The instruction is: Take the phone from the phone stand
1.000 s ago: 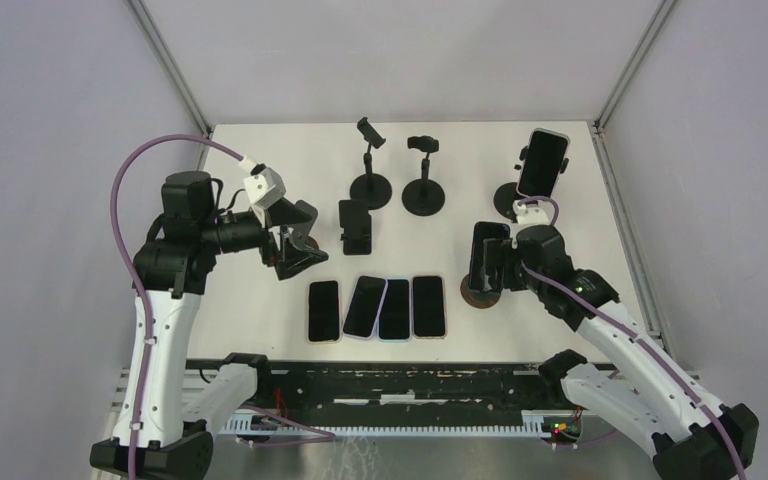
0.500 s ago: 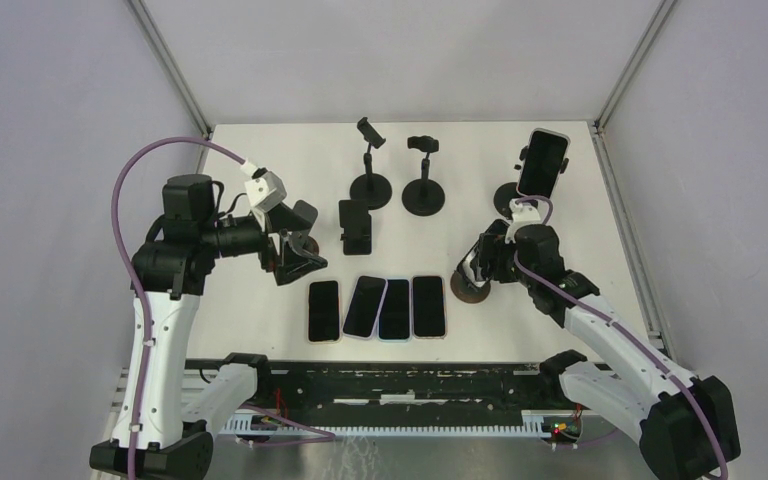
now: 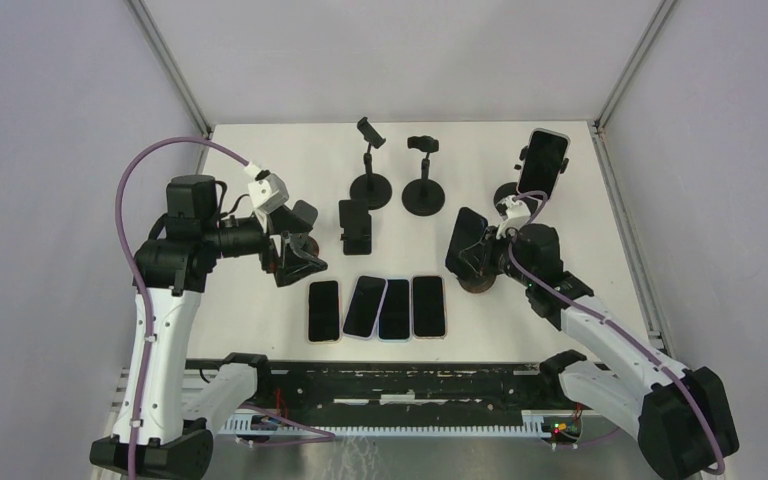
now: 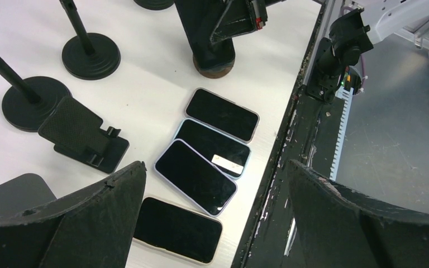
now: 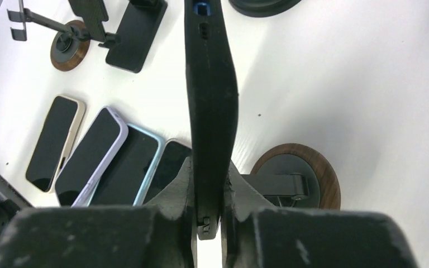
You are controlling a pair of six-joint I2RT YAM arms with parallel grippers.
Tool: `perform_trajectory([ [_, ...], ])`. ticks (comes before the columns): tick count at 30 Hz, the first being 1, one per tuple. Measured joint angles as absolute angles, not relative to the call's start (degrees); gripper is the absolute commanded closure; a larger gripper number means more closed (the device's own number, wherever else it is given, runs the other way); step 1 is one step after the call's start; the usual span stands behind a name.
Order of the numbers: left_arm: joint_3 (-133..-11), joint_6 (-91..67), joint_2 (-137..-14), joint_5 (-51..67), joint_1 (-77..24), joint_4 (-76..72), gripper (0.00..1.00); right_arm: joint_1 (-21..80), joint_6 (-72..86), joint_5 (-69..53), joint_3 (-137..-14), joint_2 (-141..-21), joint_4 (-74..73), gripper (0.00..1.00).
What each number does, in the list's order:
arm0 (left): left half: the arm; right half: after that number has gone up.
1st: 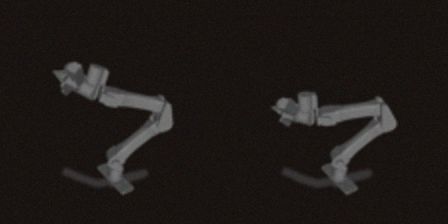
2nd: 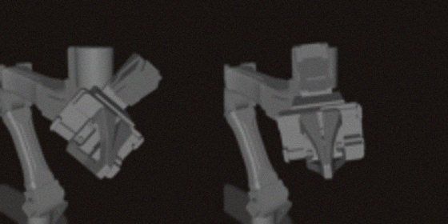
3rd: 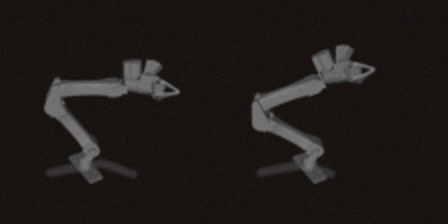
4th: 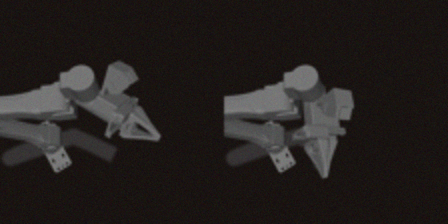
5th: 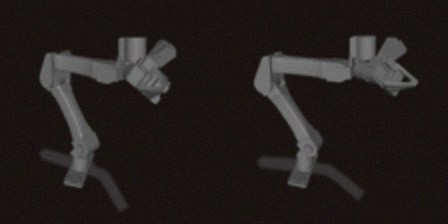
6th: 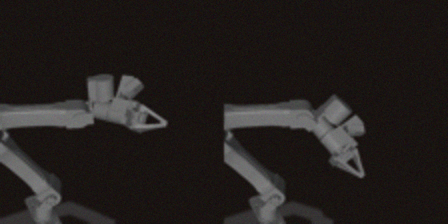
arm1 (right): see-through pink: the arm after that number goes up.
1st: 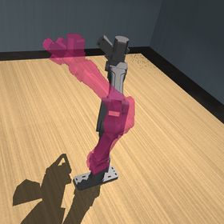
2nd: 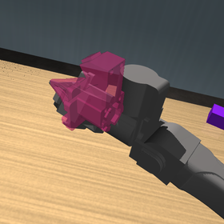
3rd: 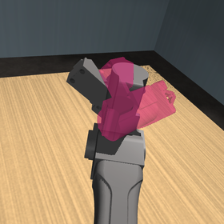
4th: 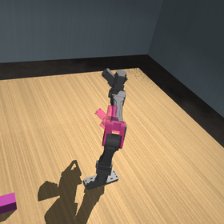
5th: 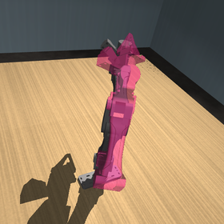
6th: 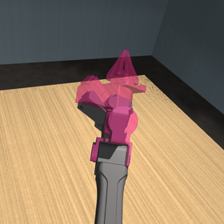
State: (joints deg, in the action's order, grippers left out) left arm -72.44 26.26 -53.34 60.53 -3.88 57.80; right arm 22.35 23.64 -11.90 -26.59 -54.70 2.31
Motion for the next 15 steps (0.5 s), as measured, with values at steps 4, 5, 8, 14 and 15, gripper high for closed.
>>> perform_trajectory([
  [4, -72.14, 27.0, -53.34, 60.55, -3.88, 58.35, 0.0, 21.87, 21.87, -12.36, -27.4, -57.3, 5.15, 1.0],
  [5, -72.07, 27.16, -53.34, 60.55, -3.88, 58.48, 0.0, 21.85, 21.61, -12.58, -27.75, -57.95, 5.39, 1.0],
  [8, -71.88, 27.68, -53.36, 60.55, -3.88, 58.83, 0.0, 21.78, 21.04, -13.69, -29.54, -60.75, 5.96, 1.0],
  [14, -71.81, 28.8, -53.36, 60.55, -3.88, 59.75, 0.01, 21.67, 22.81, -18.96, -31.35, -65.56, 8.95, 1.0],
  [15, -71.81, 28.84, -53.36, 60.55, -3.88, 59.79, 0.01, 21.65, 23.59, -20.36, -31.73, -66.76, 9.76, 1.0],
])
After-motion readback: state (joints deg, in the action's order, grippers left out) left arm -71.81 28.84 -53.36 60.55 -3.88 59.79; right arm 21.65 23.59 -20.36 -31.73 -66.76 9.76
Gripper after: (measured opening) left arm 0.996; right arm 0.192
